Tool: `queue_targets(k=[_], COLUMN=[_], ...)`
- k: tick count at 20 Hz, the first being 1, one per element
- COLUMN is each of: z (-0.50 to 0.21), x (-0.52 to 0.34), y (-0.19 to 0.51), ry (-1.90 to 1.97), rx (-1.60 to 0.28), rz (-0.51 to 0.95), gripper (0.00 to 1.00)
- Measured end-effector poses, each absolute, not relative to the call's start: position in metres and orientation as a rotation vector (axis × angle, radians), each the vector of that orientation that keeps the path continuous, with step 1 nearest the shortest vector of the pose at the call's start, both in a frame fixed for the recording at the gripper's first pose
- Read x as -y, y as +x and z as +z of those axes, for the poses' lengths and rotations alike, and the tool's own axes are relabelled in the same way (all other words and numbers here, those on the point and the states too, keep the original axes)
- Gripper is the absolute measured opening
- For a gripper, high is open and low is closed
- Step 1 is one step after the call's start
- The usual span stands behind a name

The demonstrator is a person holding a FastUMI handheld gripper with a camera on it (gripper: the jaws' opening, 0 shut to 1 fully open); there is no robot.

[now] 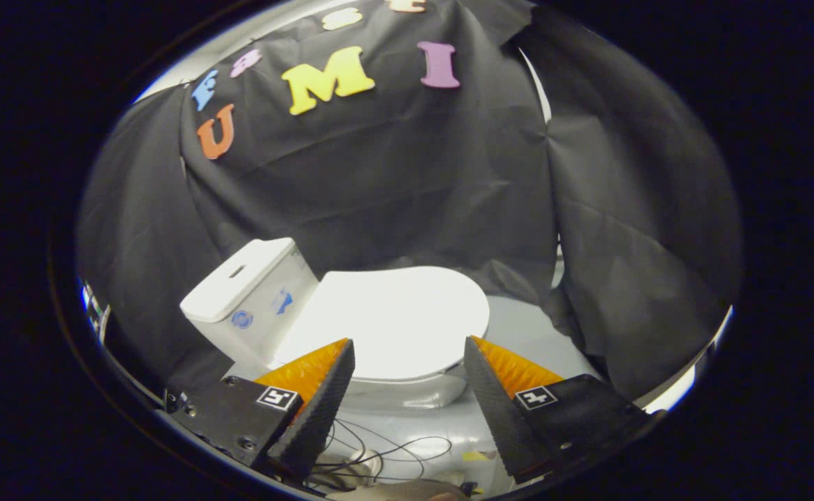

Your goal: Open the toilet lid.

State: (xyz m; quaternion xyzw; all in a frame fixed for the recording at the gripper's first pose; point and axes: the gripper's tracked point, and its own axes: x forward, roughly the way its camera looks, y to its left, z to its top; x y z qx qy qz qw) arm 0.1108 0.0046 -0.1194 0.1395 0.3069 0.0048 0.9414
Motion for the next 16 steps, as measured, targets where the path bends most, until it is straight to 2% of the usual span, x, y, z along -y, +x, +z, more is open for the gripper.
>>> queue_targets(k=[9, 16], z=[-0.211, -0.255], x=[0.014, 0.044], y=[0.139, 0.154], ry=[0.496, 0.566], rx=[-0.884, -0.941], rz=[0.005, -0.071], gripper=[0.94, 0.93])
